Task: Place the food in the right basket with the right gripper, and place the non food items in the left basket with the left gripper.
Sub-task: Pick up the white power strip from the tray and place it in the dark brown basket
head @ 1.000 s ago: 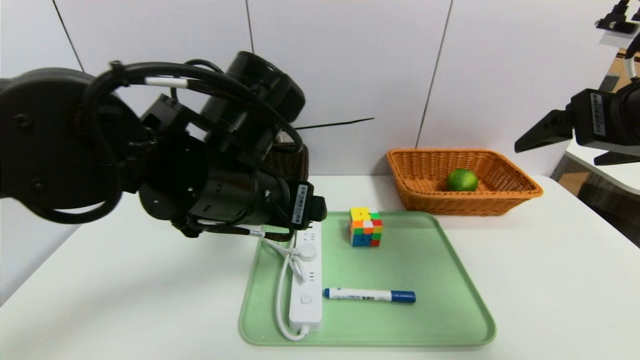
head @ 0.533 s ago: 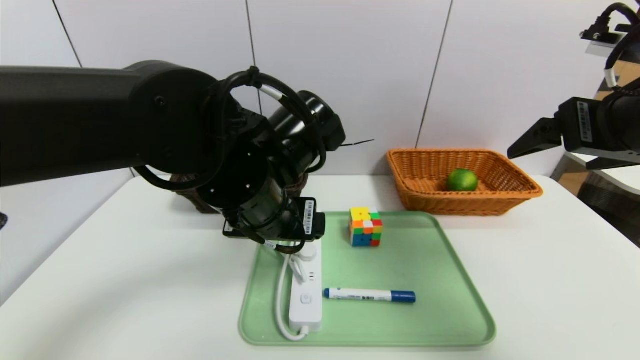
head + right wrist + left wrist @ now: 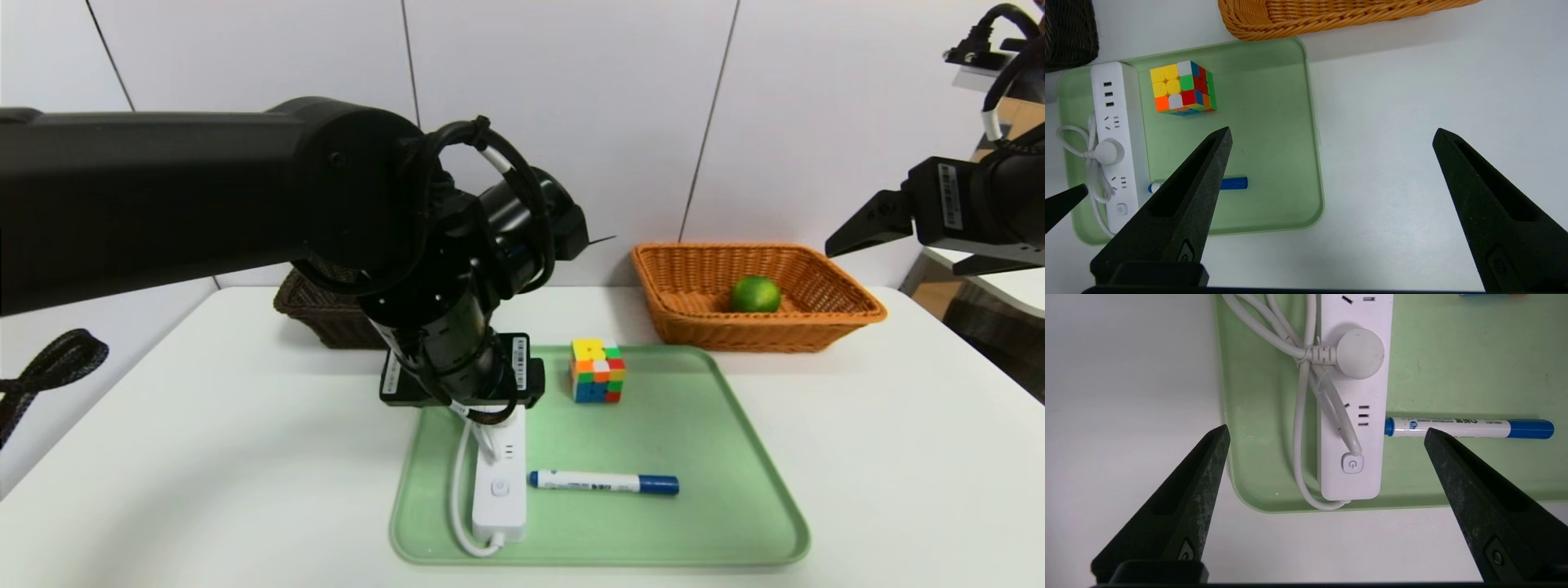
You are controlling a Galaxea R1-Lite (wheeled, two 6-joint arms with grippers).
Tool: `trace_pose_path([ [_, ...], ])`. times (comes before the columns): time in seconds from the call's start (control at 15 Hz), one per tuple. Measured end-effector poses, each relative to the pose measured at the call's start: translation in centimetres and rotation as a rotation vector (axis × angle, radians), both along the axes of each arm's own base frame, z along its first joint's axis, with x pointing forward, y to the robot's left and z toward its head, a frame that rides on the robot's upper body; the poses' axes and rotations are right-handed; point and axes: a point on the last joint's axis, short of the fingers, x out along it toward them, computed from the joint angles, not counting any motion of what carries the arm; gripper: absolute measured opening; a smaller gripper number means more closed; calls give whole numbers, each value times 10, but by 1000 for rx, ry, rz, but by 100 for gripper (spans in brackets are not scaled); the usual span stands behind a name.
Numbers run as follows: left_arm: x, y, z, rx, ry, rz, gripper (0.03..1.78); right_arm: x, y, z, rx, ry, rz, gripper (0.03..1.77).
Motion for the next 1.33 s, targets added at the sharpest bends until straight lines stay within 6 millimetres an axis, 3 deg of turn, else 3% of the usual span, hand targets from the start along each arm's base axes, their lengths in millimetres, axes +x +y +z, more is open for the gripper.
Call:
trace_pose_path([
  [0.73, 3, -7, -15, -5, 101, 11, 169, 4, -7, 3, 4, -15, -34, 169],
  [1.33, 21, 3, -34, 37, 146, 39, 169, 8, -9, 2, 4, -18, -47, 169],
])
